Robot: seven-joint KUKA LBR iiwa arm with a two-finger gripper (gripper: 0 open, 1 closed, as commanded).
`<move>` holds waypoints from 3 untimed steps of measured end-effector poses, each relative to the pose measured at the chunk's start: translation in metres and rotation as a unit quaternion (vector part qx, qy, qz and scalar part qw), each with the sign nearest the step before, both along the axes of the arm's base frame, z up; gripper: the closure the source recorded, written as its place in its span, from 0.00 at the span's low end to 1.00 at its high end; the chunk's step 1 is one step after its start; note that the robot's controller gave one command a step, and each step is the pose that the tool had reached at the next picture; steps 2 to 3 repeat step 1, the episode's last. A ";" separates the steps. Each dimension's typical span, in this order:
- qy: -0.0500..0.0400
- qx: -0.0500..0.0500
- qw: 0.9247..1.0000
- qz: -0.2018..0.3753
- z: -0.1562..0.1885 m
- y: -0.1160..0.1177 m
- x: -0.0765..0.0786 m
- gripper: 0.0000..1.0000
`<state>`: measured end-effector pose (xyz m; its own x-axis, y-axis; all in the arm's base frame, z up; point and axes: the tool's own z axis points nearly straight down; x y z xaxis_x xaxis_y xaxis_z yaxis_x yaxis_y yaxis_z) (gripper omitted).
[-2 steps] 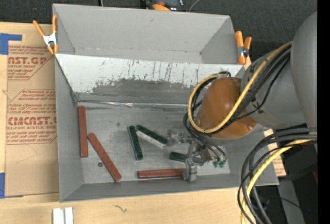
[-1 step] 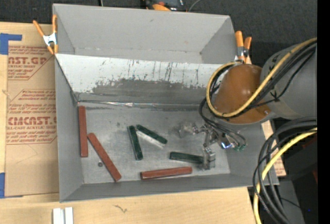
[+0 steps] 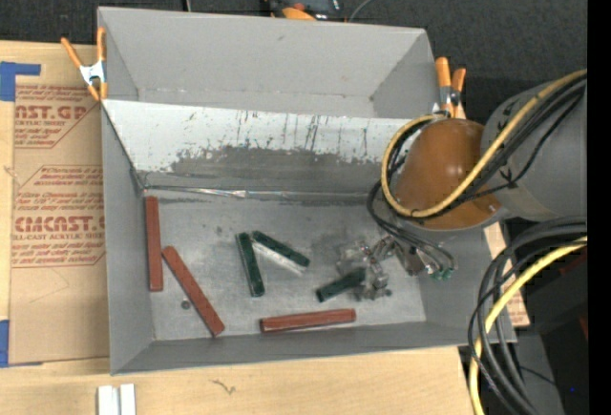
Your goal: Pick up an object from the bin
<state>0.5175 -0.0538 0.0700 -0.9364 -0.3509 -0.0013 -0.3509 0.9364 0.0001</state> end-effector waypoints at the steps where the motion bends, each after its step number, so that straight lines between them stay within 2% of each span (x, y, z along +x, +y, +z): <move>1: -0.005 0.000 1.000 0.031 0.149 0.018 0.026 1.00; 3: -0.005 0.000 1.000 0.031 0.149 0.018 0.026 1.00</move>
Offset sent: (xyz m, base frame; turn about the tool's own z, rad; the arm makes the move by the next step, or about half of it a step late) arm 0.0238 0.0172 0.1442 -0.0617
